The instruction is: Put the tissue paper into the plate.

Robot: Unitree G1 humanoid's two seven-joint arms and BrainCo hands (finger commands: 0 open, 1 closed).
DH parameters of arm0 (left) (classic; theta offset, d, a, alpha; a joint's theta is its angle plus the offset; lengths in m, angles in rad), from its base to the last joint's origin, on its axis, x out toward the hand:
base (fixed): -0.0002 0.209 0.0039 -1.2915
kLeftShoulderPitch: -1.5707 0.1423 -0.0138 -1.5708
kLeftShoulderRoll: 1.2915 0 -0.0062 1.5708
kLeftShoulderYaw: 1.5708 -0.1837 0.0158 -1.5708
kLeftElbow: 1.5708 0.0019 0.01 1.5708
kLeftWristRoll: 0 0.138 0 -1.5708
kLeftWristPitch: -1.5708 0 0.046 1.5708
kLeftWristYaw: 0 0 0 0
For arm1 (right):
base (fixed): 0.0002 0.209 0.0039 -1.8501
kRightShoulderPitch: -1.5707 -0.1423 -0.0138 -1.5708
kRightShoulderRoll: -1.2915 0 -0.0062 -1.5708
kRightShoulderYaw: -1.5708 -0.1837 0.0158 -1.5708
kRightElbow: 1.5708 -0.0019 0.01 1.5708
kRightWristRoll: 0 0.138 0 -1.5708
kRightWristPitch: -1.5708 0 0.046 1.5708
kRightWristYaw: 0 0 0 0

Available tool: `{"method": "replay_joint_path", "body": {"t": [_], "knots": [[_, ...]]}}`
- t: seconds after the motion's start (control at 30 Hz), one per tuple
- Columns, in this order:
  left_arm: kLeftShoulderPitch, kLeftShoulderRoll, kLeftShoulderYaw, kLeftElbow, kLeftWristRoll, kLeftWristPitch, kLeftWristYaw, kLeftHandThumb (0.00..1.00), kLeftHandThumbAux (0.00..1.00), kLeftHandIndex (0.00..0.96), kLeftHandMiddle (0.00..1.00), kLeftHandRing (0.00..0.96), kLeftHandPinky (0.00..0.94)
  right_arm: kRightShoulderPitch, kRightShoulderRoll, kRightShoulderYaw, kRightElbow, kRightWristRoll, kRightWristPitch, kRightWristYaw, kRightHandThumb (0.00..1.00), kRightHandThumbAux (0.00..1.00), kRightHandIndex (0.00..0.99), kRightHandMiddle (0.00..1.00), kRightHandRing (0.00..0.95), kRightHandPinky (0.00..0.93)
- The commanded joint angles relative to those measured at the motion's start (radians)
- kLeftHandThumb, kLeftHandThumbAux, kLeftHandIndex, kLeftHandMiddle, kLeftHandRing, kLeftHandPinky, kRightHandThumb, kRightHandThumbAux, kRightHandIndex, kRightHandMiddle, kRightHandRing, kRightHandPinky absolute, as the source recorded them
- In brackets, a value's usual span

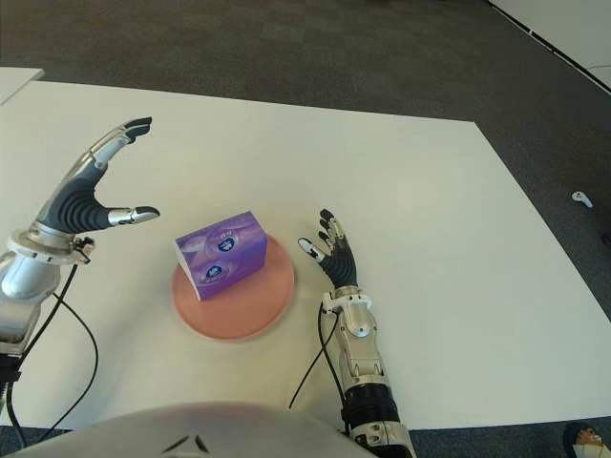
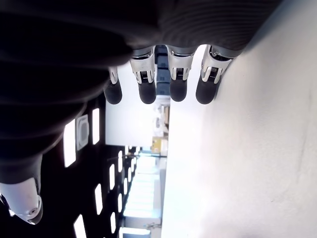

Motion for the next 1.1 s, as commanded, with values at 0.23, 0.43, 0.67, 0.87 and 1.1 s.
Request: {"method": "replay_joint_path", "body": {"t": [0.23,0.43,0.67,0.87,1.1], "knots": [[0.0,-0.038,0.071,0.048,-0.039,0.027,-0.008,0.0,0.452,0.0,0.0,0.0,0.0,0.094,0.007,0.02,0.159,0.001,0.124,0.039,0.095,0.579,0.027,0.024,0.018,0.061],[-0.083,-0.153,0.079,0.166,-0.056,0.138,0.055,0.0,0.433,0.0,0.0,0.0,0.0,0.092,0.008,0.024,0.162,-0.001,0.114,0.04,0.092,0.57,0.03,0.024,0.022,0.066],[-0.057,-0.295,0.075,0.414,-0.072,0.077,0.154,0.0,0.413,0.0,0.0,0.0,0.0,0.093,0.014,0.022,0.162,-0.001,0.106,0.037,0.095,0.559,0.033,0.023,0.022,0.078],[-0.004,-0.42,0.042,0.484,-0.08,0.064,0.198,0.0,0.397,0.0,0.0,0.0,0.0,0.097,0.011,0.024,0.153,-0.007,0.102,0.039,0.088,0.538,0.023,0.031,0.026,0.071],[0.053,-0.487,-0.004,0.522,-0.06,0.027,0.196,0.0,0.376,0.0,0.0,0.0,0.0,0.101,0.006,0.024,0.147,-0.005,0.105,0.047,0.078,0.539,0.011,0.039,0.029,0.064]]}}
